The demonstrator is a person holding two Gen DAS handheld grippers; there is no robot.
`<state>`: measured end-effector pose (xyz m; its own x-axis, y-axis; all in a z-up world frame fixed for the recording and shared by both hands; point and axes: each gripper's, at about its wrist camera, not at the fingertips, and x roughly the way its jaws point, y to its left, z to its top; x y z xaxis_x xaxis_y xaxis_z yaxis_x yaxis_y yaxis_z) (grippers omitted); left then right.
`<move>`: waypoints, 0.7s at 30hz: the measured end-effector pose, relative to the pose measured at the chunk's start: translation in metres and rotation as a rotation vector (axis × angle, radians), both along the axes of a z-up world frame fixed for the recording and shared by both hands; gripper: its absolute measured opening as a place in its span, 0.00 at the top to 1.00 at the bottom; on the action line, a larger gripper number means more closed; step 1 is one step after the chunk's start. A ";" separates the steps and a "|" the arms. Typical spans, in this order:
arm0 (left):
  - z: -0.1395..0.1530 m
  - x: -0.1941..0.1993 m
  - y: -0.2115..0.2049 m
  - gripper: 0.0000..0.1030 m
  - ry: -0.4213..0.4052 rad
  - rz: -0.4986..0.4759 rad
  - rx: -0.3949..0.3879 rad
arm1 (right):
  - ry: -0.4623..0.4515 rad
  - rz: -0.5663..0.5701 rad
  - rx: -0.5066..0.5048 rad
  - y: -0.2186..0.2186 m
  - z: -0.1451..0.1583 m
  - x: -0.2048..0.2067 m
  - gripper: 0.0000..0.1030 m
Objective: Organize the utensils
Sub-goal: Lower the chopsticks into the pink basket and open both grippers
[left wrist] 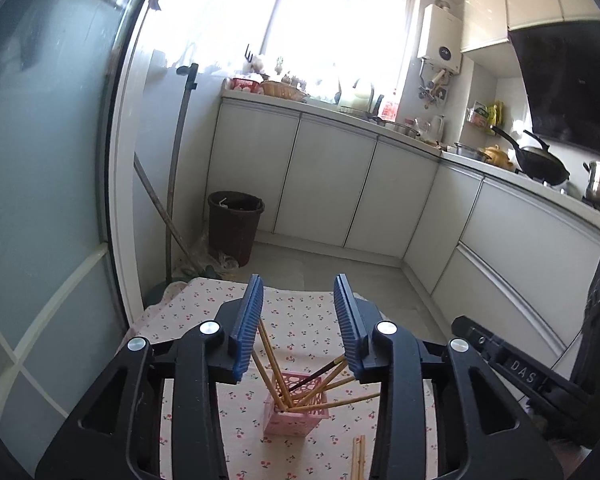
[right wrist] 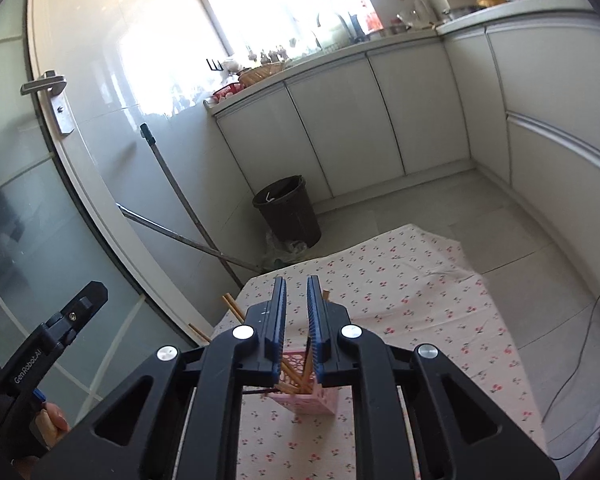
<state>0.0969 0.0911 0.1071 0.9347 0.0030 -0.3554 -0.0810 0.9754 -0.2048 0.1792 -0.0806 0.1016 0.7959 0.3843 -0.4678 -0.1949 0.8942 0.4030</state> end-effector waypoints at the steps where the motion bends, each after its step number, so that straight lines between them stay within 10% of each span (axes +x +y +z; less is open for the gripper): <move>1: -0.001 -0.002 -0.003 0.61 0.000 -0.002 0.010 | -0.004 -0.004 -0.014 -0.001 0.001 -0.005 0.87; 21: -0.057 -0.036 -0.042 0.24 0.100 -0.058 0.090 | 0.057 -0.073 -0.154 -0.026 -0.047 -0.069 0.49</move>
